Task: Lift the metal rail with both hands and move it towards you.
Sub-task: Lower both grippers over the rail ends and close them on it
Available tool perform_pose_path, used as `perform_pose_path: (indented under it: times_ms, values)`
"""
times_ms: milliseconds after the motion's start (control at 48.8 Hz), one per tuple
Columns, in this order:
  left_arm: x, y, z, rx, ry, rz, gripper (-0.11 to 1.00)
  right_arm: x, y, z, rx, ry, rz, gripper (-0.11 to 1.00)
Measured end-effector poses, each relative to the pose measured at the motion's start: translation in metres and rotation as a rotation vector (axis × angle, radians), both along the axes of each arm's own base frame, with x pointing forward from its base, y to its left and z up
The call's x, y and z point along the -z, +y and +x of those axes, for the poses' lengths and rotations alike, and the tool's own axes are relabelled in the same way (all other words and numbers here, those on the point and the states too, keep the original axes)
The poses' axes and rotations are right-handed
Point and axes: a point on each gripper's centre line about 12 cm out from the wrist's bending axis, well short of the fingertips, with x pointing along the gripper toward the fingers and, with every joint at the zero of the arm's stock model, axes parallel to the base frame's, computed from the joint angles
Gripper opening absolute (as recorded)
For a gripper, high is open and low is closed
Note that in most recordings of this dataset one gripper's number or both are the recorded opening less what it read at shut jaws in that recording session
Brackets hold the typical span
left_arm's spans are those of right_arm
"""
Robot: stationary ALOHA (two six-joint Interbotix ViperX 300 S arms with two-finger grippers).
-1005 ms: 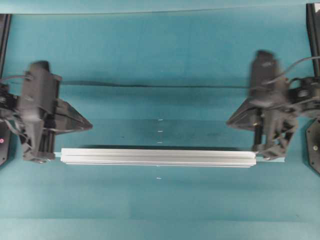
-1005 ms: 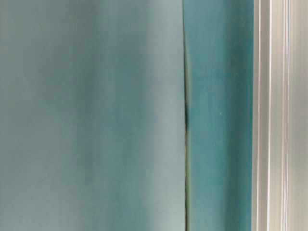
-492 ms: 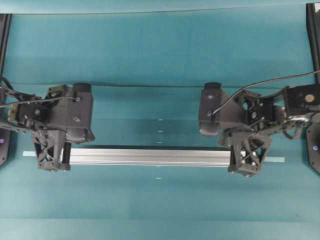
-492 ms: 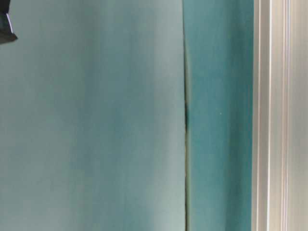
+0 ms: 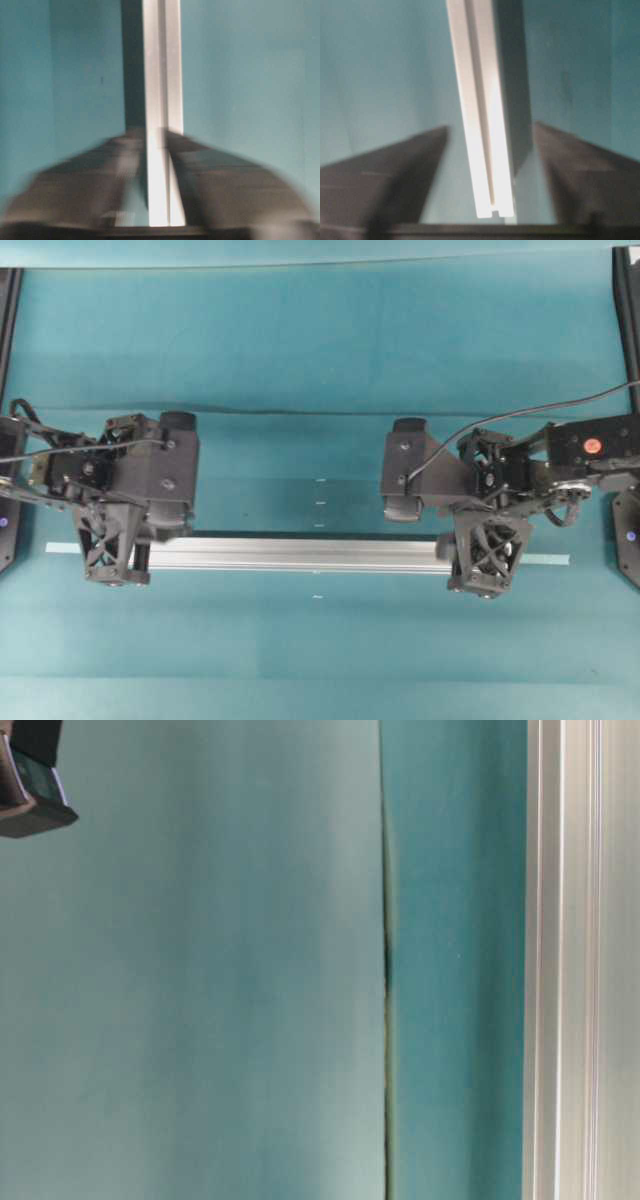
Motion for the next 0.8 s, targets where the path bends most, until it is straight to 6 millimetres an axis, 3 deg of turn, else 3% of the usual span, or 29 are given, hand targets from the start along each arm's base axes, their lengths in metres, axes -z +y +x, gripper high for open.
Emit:
perform_pose_path:
  times_ms: [103, 185, 615, 800]
  values:
    - [0.009, 0.0, 0.001, -0.035, 0.045, -0.018, 0.88, 0.003, 0.003, 0.001, -0.02, 0.005, -0.005, 1.0]
    - [0.018, 0.0, -0.001, -0.059, 0.098, -0.027, 0.99, 0.007, 0.006, -0.001, -0.032, 0.016, -0.008, 1.0]
    - [0.049, 0.001, -0.014, -0.095, 0.203, -0.034, 0.99, 0.027, 0.009, -0.012, -0.039, 0.062, -0.013, 1.0]
    - [0.057, 0.0, -0.008, -0.14, 0.166, -0.063, 0.99, 0.04, 0.011, -0.014, -0.041, 0.059, -0.014, 1.0]
